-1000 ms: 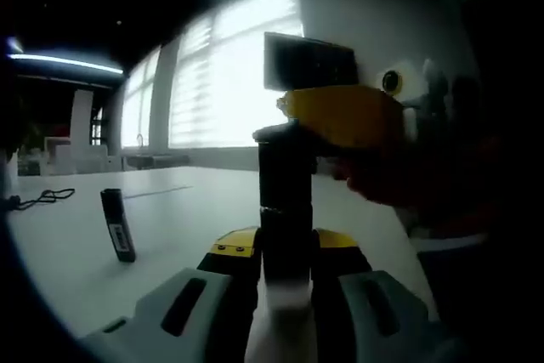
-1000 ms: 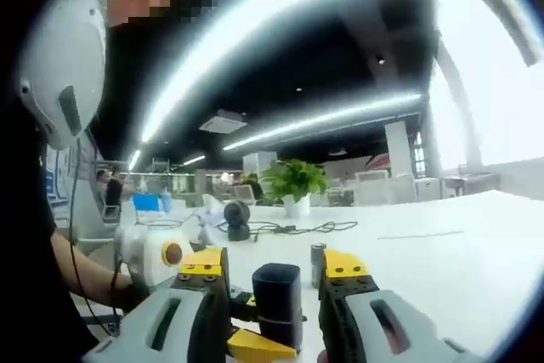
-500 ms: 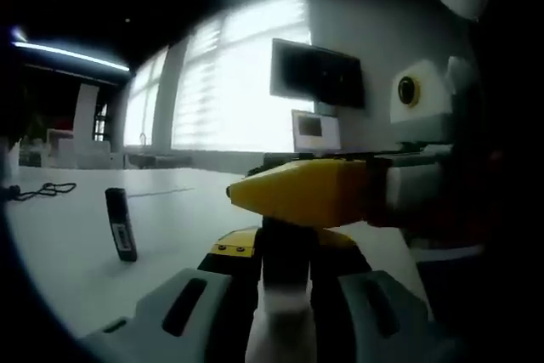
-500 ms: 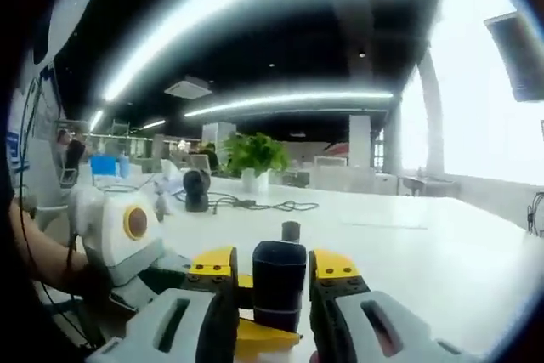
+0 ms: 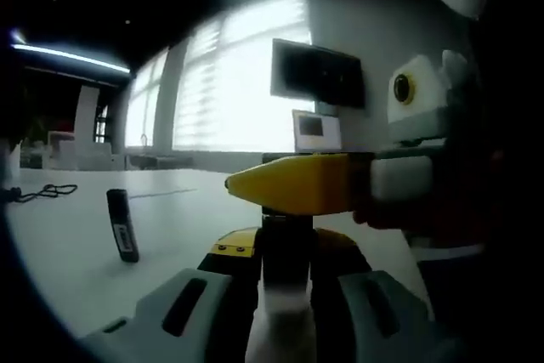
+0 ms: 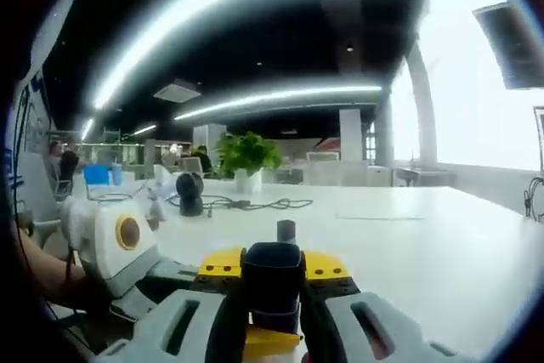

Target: Pick up cosmetic bottle twist off cap place on table pick up cap screw tight cap place on table

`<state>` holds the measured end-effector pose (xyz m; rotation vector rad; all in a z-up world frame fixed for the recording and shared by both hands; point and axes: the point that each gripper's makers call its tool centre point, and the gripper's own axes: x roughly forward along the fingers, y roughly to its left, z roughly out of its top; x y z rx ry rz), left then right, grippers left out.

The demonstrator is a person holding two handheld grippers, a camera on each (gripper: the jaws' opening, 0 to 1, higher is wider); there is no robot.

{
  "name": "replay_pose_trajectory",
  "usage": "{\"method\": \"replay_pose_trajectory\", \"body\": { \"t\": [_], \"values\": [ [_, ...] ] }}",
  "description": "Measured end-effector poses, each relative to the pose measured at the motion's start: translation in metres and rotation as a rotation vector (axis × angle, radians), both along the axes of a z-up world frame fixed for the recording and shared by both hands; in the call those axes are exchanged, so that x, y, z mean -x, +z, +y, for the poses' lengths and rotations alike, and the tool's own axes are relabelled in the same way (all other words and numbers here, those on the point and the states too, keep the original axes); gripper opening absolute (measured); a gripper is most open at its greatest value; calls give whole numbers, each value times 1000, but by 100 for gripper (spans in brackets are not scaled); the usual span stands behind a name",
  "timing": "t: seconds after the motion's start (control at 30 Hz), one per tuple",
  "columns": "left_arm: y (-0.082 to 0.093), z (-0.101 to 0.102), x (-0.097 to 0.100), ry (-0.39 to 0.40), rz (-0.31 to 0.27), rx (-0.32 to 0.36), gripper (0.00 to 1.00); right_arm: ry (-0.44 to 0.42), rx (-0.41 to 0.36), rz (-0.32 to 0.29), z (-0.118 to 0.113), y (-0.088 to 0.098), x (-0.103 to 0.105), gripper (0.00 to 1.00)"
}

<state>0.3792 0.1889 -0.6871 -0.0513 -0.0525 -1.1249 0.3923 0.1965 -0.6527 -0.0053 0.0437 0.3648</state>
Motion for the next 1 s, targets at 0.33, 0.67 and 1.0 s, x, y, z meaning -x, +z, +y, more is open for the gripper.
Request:
{"method": "replay_pose_trajectory", "body": {
  "t": [0.33,0.67,1.0],
  "values": [
    [0,0,1,-9,3,0,12,168,24,-5,7,1,2,17],
    [0,-1,3,-16,1,-1,12,341,39,-7,12,1,5,17],
    [0,-3,6,-29,-4,-5,12,578,20,16,18,0,12,17]
  ]
}}
